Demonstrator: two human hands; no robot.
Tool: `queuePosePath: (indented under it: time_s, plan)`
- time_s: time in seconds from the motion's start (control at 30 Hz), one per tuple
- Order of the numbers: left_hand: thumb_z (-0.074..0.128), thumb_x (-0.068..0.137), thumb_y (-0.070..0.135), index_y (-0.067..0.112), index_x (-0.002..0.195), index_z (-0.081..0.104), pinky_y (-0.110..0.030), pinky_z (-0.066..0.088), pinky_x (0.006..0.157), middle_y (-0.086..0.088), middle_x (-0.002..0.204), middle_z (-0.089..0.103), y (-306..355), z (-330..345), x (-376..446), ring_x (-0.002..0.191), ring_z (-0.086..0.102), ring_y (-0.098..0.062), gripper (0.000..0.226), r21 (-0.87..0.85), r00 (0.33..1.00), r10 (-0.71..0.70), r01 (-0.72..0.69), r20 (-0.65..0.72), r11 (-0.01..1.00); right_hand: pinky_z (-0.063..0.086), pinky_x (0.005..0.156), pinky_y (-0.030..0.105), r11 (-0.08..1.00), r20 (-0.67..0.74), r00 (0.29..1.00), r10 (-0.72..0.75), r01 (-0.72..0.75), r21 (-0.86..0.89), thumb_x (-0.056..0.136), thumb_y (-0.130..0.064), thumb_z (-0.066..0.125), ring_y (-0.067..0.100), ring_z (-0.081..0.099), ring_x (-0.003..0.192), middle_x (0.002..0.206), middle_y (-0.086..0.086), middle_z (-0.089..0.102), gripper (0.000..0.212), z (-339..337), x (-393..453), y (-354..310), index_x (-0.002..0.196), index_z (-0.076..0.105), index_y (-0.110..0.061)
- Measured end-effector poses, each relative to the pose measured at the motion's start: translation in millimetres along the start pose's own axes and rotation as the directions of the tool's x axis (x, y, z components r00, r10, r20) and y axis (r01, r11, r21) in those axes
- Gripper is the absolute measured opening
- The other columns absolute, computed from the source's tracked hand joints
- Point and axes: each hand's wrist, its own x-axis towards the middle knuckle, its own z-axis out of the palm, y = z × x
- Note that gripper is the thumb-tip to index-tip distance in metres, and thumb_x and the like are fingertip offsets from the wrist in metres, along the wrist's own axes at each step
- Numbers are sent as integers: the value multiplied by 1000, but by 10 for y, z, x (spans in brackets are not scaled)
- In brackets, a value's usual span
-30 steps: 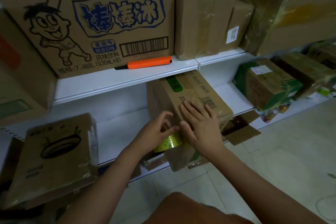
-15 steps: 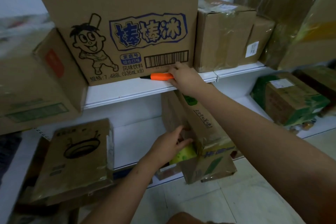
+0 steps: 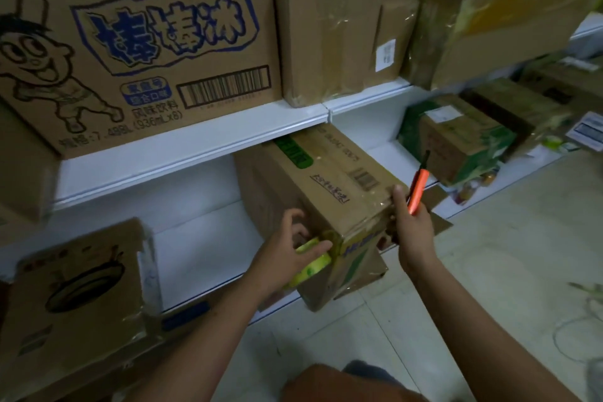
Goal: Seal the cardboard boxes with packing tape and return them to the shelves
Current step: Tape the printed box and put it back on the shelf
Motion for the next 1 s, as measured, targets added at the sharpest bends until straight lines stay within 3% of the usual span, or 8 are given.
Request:
queuePosePath:
  time_s: [0.1,0.27,0.33,0.47,0.67,0.77,0.87,1.0]
  plan:
    - [75,83,45,41,124,28,-38,53,80,13,101,59,149,198,75,93,62,-3,63,-22,1000,11,-11,-1,1000,43,57,32,984,4,997,83,-82,158,88,-51,68,14,49,58,69,-3,51,31,-76,203,-84,85,57,-23]
    - [76,84,31,39,111,33,-32,48,69,5,105,58,381,529,214,89,60,-13,51,-88,1000,6,-7,-5,996,42,59,35,997,-8,1000,16,-16,72,90,-42,68,21,44,62,65,2,43,33,-301,525,-309,80,51,-17]
    - [76,83,36,38,110,31,-27,49,72,9,112,58,445,725,232,96,61,-10,53,-116,999,-33,36,25,993,38,54,29,996,43,996,-83,81,36,93,-40,65,15,42,57,63,-1,42,31,-344,650,-460,77,49,-19]
    - [72,88,32,32,111,35,-41,54,89,10,119,61,519,1107,464,98,62,-7,44,-122,997,-63,59,-35,991,40,47,22,990,167,976,-140,143,-10,100,-38,56,7,51,56,69,0,56,22,-222,936,-703,85,63,-24]
    - [78,85,24,21,122,39,-35,54,83,12,115,61,895,1365,1116,100,65,-20,54,-308,963,-214,156,-164,939,55,67,24,992,292,950,-114,124,-17,101,-34,55,18,65,83,92,5,70,20,-168,1128,-606,97,68,-19]
    - [82,78,25,24,126,25,-40,57,85,-3,105,71,952,1410,1372,94,69,-21,74,-439,937,-288,177,-199,881,57,91,41,992,353,930,-100,120,-36,99,-32,59,19,68,91,95,7,71,20,-258,1157,-495,102,69,-15]
    - [72,84,13,27,120,24,-35,54,78,-9,107,64,946,1414,1522,90,64,-20,62,-468,908,-326,175,-264,866,48,70,38,885,374,888,-268,381,-269,95,-34,65,17,58,74,81,3,63,20,-286,1215,-504,102,67,-15]
    - [64,90,10,25,118,29,-27,44,65,-5,94,56,910,1341,1589,80,57,-17,48,-442,895,-337,186,-293,877,47,81,38,580,491,765,-418,640,-503,93,-32,68,31,62,100,112,13,69,54,-218,1289,-555,141,51,-12]
